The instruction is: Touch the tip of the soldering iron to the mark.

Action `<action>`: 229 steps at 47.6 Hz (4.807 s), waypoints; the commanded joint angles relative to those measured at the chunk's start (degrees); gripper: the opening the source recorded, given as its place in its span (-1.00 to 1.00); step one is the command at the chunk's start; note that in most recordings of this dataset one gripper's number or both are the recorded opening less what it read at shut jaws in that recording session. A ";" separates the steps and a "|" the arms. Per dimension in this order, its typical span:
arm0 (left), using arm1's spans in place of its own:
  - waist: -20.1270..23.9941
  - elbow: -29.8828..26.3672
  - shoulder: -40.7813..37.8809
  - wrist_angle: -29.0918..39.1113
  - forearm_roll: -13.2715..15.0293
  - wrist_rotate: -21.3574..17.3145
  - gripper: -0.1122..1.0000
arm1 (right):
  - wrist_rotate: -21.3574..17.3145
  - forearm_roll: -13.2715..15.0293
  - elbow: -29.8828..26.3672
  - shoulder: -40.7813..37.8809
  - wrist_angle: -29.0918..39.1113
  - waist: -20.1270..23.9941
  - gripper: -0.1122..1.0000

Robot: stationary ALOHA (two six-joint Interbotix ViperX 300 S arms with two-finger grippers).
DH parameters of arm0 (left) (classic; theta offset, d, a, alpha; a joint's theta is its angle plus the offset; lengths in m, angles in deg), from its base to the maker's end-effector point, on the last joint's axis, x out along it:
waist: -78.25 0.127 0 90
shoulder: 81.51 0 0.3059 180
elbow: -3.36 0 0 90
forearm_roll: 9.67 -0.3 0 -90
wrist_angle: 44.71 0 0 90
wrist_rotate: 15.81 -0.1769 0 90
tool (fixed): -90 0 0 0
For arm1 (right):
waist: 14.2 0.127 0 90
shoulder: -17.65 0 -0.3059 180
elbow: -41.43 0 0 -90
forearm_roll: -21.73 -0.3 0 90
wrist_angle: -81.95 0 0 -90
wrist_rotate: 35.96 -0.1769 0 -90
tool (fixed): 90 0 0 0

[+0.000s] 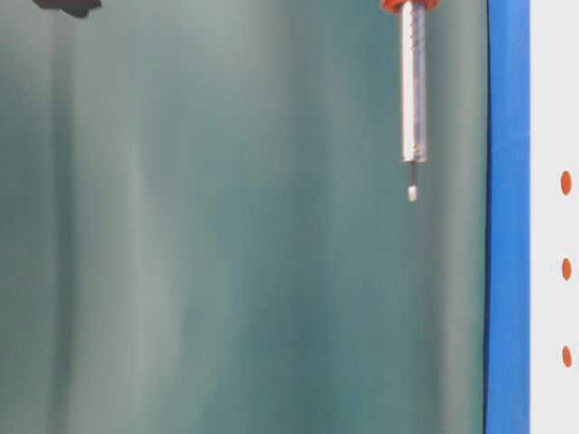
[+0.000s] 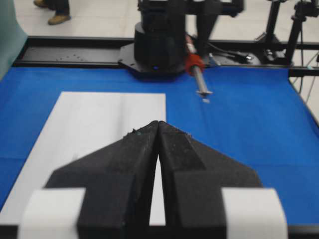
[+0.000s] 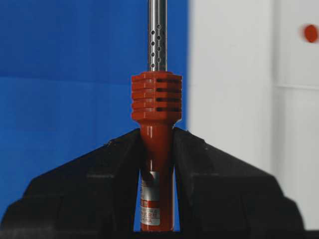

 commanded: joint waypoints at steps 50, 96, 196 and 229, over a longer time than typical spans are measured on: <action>0.09 -0.97 -0.18 -1.14 -0.18 0.09 -0.80 | -9.67 12.48 -23.64 -24.61 -3.16 1.93 -0.69; 0.09 -0.97 -0.18 -1.14 -0.18 0.09 -0.80 | -16.35 11.87 -20.30 -38.85 -24.17 2.64 -0.69; 0.09 -0.88 -0.18 -0.70 -0.18 0.09 -0.80 | -16.88 13.80 -20.92 -25.58 -8.61 4.22 0.80; 0.18 -0.97 -0.18 -0.62 -0.18 0.09 -0.80 | -10.28 19.42 -19.16 -23.82 -8.53 -12.57 0.78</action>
